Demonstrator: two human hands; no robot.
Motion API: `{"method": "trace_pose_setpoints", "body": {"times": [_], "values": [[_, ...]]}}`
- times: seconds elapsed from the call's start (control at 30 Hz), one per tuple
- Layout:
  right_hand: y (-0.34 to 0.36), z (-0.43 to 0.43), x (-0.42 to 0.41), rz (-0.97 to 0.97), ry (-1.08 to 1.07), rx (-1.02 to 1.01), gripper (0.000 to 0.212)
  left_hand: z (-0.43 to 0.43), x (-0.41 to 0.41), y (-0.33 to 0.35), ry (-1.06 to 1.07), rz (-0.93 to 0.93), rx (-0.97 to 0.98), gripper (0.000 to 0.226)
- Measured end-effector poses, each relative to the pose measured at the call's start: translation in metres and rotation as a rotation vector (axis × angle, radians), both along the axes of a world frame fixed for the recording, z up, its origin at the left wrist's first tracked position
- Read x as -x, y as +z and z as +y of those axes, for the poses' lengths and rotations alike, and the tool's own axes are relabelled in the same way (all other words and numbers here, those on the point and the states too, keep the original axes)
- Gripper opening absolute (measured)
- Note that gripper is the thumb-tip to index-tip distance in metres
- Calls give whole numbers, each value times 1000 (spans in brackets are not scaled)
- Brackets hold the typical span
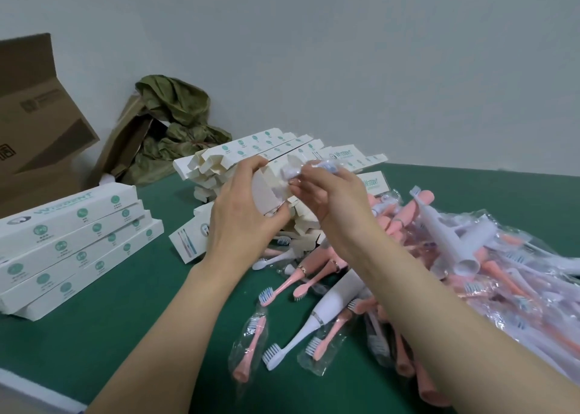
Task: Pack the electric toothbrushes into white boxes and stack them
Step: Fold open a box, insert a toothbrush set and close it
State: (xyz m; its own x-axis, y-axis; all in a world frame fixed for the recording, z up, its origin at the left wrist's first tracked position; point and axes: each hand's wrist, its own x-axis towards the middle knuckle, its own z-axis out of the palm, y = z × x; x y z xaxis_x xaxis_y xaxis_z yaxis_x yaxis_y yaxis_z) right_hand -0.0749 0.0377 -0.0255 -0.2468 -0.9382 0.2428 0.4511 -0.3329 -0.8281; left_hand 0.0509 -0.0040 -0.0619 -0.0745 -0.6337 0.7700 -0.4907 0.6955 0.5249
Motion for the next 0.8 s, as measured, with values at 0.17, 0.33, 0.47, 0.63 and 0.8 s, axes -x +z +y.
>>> {"method": "trace_pose_setpoints", "body": {"times": [0.17, 0.33, 0.47, 0.63, 0.8], "values": [[-3, -1, 7, 169, -222, -11, 10, -1, 0, 0, 1, -23, 21, 58], [-3, -4, 1, 434, -362, 22, 10, 1, 3, 0, -14, -7, 22, 58], [-4, -2, 0, 565, -363, 52, 9, 2, 4, -1, -25, -7, 23, 57], [-5, 0, 3, 583, -357, 34, 15, 7, 10, -3, -69, -71, 13, 58], [2, 1, 2, 820, -171, -39, 8, 3, 11, -6, -56, -84, -41, 64]]}}
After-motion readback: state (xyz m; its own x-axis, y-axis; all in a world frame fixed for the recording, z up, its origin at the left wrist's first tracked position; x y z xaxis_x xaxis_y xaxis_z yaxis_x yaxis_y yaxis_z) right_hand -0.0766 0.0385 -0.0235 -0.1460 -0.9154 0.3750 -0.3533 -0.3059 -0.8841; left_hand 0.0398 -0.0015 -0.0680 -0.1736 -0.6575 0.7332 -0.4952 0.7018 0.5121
